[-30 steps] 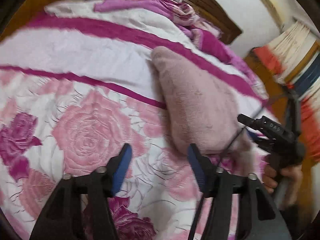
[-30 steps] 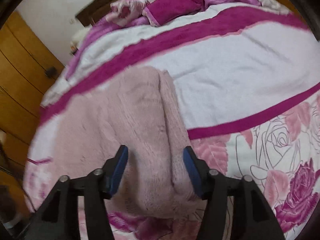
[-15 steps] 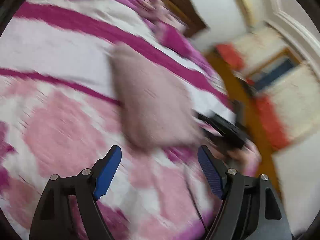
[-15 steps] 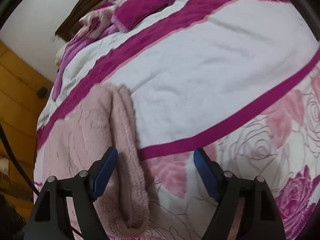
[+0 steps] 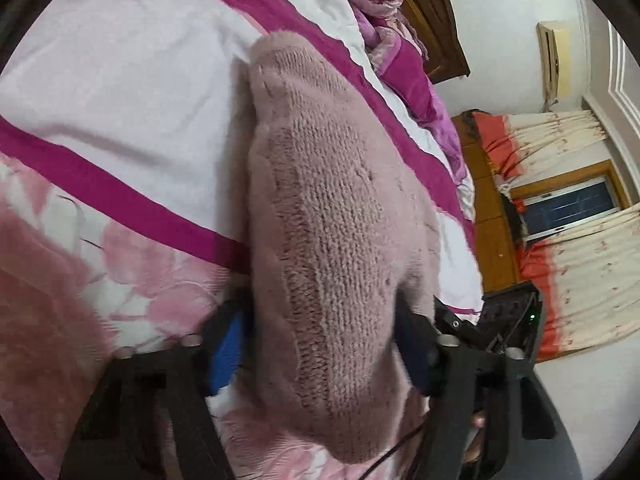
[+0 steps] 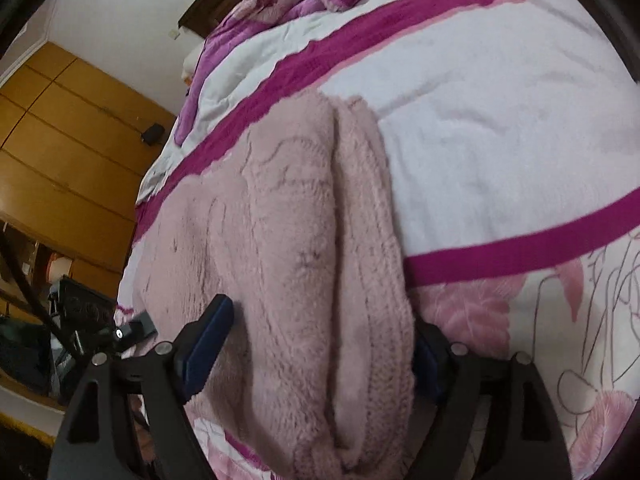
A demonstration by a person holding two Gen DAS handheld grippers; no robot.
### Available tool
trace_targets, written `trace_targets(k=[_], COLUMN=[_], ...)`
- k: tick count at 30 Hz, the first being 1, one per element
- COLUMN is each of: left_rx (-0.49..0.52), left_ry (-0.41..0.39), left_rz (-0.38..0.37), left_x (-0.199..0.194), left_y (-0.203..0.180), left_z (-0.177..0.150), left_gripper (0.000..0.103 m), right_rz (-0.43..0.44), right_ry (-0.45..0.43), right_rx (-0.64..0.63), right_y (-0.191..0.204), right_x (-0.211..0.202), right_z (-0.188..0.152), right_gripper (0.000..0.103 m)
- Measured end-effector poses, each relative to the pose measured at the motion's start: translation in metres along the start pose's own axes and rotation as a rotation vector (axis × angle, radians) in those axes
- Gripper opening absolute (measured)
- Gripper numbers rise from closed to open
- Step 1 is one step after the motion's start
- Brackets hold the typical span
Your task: Fold small clothes
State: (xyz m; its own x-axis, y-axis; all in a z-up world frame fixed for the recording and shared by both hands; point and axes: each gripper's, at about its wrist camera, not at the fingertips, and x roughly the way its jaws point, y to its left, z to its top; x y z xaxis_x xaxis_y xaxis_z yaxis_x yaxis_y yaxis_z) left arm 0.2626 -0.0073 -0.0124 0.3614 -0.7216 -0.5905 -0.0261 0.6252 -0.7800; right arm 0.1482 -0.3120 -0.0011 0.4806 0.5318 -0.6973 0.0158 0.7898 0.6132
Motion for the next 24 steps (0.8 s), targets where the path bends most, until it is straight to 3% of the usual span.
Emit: trace_targets(k=[2, 3, 5, 6, 8, 9, 12, 14, 16, 17, 18, 19, 22, 24], left_rx=[-0.014, -0.015, -0.015, -0.019, -0.033, -0.041, 0.015, 0.078, 0.063, 0.049, 0.042, 0.044, 0.048, 0.015], left_ry=[0.002, 0.005, 0.012, 0.02, 0.037, 0.044, 0.017, -0.002, -0.009, -0.014, -0.022, -0.026, -0.023, -0.017], left_rz=[-0.001, -0.003, -0.003, -0.009, -0.027, -0.037, 0.0, 0.029, 0.026, 0.026, 0.035, 0.043, 0.072, 0.074], left_x=[0.002, 0.003, 0.001, 0.003, 0.006, 0.009, 0.01, 0.007, 0.002, 0.0, -0.002, -0.003, -0.002, -0.001], left_y=[0.0, 0.002, 0.003, 0.004, 0.006, 0.007, -0.002, -0.014, -0.016, -0.016, -0.017, -0.018, -0.02, -0.017], left_z=[0.003, 0.004, 0.003, 0.004, 0.007, 0.008, 0.007, 0.003, 0.001, 0.001, 0.0, -0.001, -0.003, 0.0], left_gripper=[0.037, 0.037, 0.037, 0.037, 0.038, 0.038, 0.024, 0.018, 0.017, 0.016, 0.016, 0.016, 0.016, 0.016], right_rz=[-0.05, -0.122, -0.272, -0.3, -0.191, -0.164, -0.113, -0.083, -0.097, -0.063, 0.036, 0.081, 0.038, 0.082], right_ry=[-0.05, -0.085, -0.132, -0.126, -0.034, -0.047, -0.013, -0.034, -0.048, -0.044, -0.009, 0.024, 0.01, 0.0], right_rx=[0.013, -0.006, -0.081, -0.106, -0.075, -0.082, -0.062, -0.053, -0.067, -0.071, -0.047, -0.023, -0.106, 0.003], right_y=[-0.001, 0.001, 0.004, 0.002, -0.015, -0.019, -0.021, -0.019, -0.012, -0.006, 0.0, 0.003, 0.016, 0.004], right_x=[-0.011, -0.019, -0.029, -0.028, -0.014, -0.012, -0.009, -0.006, -0.004, -0.003, 0.002, 0.009, 0.029, 0.03], right_z=[0.002, 0.003, 0.004, 0.005, 0.005, 0.005, 0.013, 0.014, 0.011, 0.01, 0.008, 0.006, 0.0, 0.005], right_gripper=[0.083, 0.084, 0.097, 0.099, 0.103, 0.103, 0.103, 0.098, 0.09, 0.064, 0.054, 0.053, 0.052, 0.046])
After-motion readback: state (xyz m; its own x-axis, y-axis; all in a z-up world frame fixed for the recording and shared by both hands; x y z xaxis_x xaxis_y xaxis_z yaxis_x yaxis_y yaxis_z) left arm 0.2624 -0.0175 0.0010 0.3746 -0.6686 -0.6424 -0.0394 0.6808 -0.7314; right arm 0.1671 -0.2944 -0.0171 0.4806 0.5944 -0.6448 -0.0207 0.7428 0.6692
